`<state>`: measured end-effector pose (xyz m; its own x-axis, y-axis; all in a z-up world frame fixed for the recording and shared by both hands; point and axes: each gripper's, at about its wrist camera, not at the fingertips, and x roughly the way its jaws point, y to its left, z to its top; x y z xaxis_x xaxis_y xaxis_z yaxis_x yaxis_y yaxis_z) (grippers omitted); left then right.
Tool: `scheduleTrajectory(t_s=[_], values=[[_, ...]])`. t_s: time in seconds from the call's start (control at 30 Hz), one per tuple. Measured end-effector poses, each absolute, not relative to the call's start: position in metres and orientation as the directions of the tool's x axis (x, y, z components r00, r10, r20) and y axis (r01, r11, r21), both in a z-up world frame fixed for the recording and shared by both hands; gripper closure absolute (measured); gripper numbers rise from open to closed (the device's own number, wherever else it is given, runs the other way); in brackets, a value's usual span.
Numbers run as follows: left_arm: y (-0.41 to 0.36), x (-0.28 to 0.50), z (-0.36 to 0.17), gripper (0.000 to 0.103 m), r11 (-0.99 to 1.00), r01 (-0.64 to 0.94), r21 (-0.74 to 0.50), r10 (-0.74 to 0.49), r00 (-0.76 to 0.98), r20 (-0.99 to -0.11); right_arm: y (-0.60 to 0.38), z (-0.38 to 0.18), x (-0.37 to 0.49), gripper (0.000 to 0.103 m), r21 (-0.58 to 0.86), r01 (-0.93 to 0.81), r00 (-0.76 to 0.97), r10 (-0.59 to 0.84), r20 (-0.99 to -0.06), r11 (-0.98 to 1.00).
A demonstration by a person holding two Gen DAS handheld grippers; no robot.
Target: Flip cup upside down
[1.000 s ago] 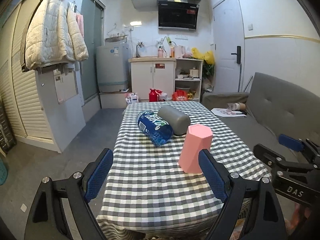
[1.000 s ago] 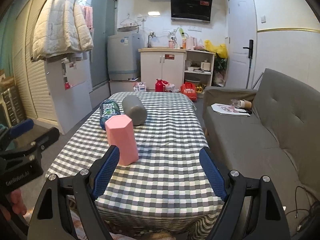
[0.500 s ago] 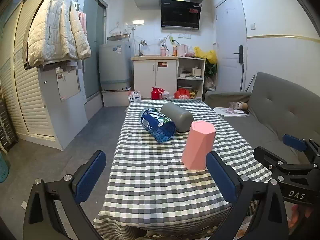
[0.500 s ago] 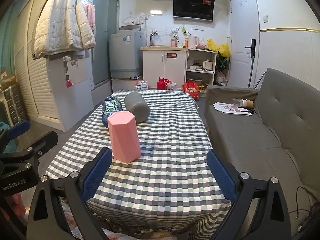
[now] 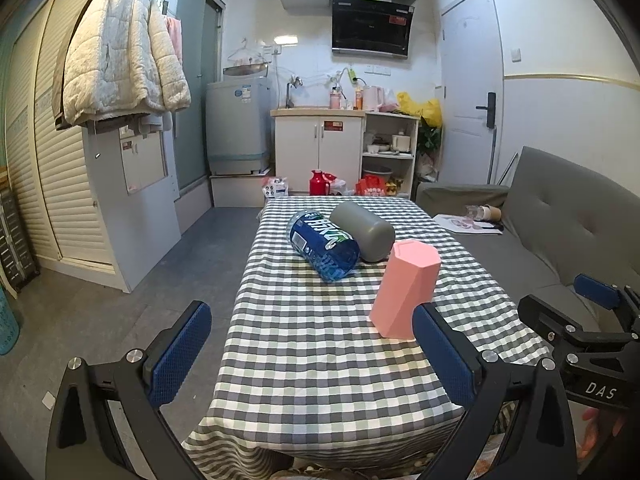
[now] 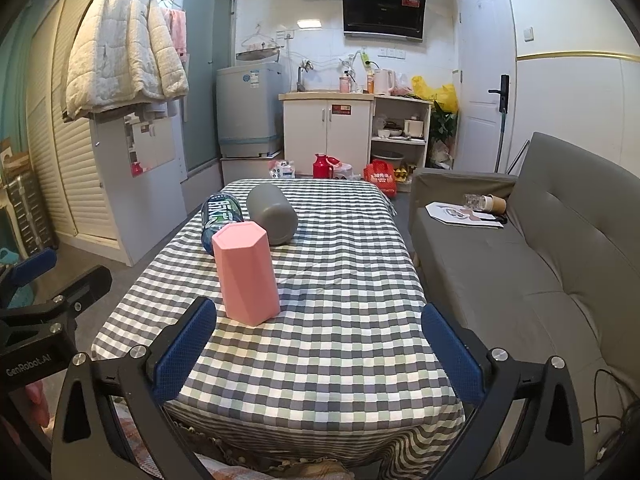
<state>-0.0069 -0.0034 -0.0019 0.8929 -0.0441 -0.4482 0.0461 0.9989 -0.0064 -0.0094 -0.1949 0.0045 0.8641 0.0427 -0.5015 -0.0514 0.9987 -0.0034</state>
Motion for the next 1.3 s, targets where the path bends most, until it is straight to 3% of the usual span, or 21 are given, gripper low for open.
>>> scheduleTrajectory(t_s=[1.3], values=[[-0.0036,-0.0091,0.0005,0.000,0.999,0.039,0.011,-0.030,0.896,-0.443,-0.1937,0.0044,-0.0080,0.000,-0.005,-0.050,0.863,0.040,-0.504,0.999]])
